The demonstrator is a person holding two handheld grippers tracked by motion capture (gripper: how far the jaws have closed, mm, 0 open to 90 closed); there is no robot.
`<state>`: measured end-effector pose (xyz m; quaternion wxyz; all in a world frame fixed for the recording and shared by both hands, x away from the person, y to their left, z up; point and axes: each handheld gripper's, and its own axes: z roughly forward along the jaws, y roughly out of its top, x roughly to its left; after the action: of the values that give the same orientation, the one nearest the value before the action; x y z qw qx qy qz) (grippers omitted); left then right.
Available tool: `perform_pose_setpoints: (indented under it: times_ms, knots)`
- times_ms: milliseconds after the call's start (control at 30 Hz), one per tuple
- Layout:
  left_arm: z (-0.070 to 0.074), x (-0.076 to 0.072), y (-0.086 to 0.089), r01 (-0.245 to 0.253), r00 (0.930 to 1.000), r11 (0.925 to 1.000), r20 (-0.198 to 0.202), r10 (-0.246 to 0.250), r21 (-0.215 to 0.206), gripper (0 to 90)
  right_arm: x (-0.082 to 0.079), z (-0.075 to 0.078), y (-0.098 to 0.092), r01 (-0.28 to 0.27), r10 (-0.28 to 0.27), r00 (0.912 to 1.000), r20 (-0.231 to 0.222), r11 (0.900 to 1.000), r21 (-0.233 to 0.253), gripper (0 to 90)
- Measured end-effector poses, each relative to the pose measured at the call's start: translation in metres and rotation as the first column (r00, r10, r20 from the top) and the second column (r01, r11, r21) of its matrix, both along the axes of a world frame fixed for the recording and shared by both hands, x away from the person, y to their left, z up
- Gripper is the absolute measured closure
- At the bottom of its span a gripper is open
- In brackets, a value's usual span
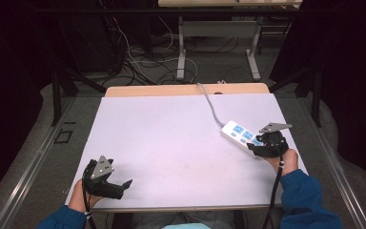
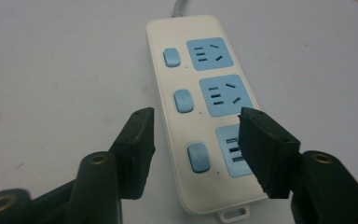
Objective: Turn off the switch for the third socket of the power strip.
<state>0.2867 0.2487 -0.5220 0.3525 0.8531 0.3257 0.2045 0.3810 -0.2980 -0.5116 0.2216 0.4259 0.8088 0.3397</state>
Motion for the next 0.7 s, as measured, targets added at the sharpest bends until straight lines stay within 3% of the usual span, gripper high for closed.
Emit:
perform_pose_setpoints:
  times_ms: [300,700]
  knots:
    - [0.0,0.0,0.001,-0.001,1.0,1.0,0.0,0.001,-0.002,0.1,-0.007,0.009,0.005,-0.018,0.018,0.9997,0.015,0.999,0.027,27.4]
    - [0.0,0.0,0.0,-0.002,1.0,1.0,0.001,0.002,-0.002,0.1,-0.018,0.017,0.012,-0.053,0.052,0.9984,0.025,0.998,0.047,15.4]
